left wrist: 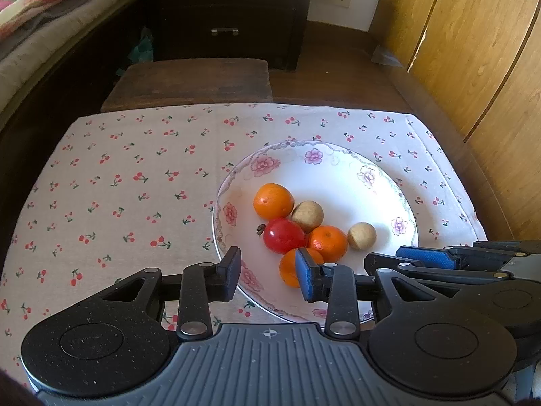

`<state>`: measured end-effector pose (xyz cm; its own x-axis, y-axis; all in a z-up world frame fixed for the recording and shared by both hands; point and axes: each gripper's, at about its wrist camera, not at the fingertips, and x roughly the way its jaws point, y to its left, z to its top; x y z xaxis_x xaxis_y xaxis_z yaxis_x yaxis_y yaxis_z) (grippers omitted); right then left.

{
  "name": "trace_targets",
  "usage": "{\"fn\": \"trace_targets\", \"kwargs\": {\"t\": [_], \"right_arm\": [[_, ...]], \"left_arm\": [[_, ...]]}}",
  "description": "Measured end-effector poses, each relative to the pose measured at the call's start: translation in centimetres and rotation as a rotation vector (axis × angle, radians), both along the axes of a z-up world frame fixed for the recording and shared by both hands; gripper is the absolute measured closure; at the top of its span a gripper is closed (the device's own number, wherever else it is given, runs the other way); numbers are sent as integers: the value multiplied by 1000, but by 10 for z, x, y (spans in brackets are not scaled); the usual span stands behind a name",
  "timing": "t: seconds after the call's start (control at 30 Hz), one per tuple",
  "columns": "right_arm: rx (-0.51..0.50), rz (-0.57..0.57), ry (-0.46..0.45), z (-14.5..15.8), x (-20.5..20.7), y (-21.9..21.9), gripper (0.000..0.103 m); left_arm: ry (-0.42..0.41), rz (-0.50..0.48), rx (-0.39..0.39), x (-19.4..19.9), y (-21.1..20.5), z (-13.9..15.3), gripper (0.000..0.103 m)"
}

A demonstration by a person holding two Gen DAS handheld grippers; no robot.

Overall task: Organize fruits
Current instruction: 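Open the left tool over the bowl while the right tool releases the brown fruit there, then withdraw both open tools from the bowl toward the remaining fruits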

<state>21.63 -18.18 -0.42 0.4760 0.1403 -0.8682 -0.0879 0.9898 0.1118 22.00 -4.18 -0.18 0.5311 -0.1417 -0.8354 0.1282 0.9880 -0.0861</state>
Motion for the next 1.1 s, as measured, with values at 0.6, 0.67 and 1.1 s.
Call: {"fn": "trace_targets", "kwargs": {"t": [0.6,0.67,1.1], "right_arm": [[-19,-23,-26,6,-10,-5,72],[-23,-20,-30,8,-14,-4,72],[-18,13,-51,19,-43,-2,68]], "left_arm": [[-32,-24,13,-8,-1,8,49],[-33,-28,14,-10,-2,9,48],[-34,-58,40,-33,2,11,41]]}}
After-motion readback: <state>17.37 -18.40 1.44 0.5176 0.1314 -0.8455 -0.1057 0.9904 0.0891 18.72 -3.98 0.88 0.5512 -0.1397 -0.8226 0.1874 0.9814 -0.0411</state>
